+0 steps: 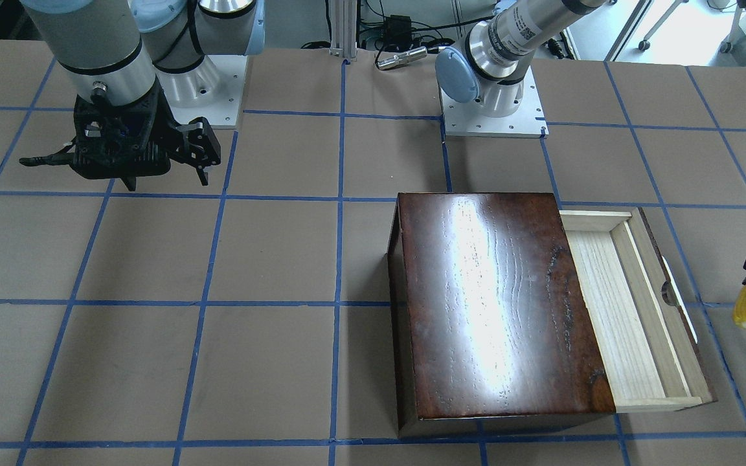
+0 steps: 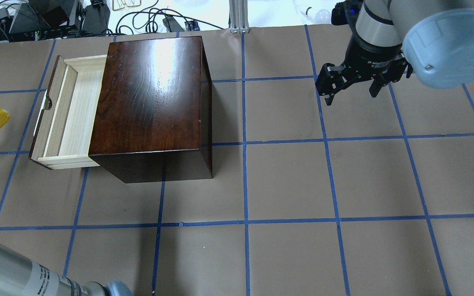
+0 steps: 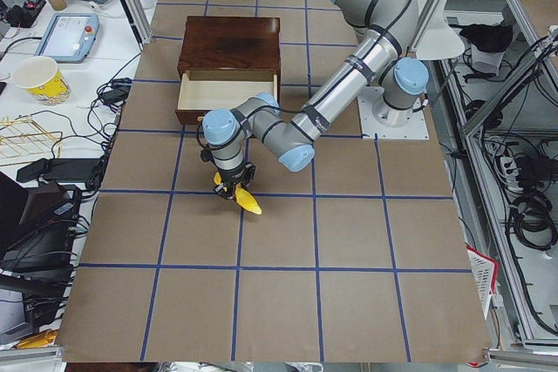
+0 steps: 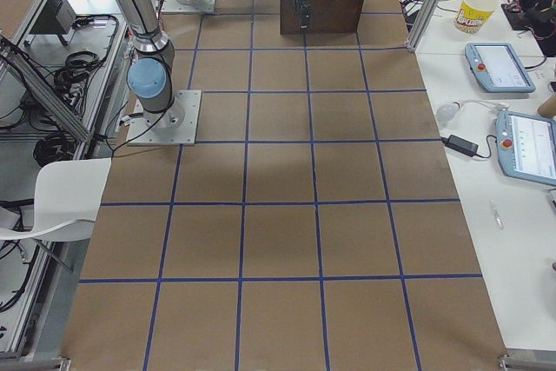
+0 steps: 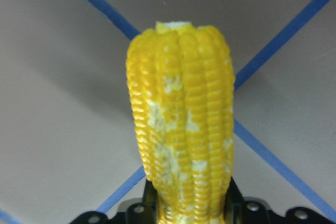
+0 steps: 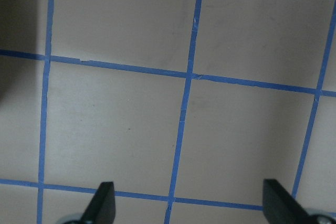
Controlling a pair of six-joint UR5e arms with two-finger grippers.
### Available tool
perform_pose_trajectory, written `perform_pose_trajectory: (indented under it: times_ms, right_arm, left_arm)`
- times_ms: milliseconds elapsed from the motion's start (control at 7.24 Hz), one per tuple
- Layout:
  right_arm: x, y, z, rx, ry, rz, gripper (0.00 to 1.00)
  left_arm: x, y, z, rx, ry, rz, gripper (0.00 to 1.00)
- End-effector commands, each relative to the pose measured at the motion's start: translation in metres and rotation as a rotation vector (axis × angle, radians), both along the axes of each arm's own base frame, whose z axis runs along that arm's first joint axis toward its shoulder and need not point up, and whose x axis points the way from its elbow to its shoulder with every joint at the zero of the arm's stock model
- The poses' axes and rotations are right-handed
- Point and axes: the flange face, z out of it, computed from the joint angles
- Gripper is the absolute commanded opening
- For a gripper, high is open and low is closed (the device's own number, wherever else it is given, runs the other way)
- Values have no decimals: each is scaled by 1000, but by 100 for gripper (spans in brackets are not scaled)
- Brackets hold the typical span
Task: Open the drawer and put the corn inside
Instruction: 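Lift the corn and carry it over the open drawer with the left gripper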
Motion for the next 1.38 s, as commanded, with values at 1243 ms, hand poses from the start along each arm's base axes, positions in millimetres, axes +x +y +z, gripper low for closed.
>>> perform_pose_trajectory:
  times_ms: [1243]
  right_arm:
    - [0, 0, 0, 0, 0, 0, 100]
  left_arm:
    - [-214, -33, 158, -70, 114, 476, 0]
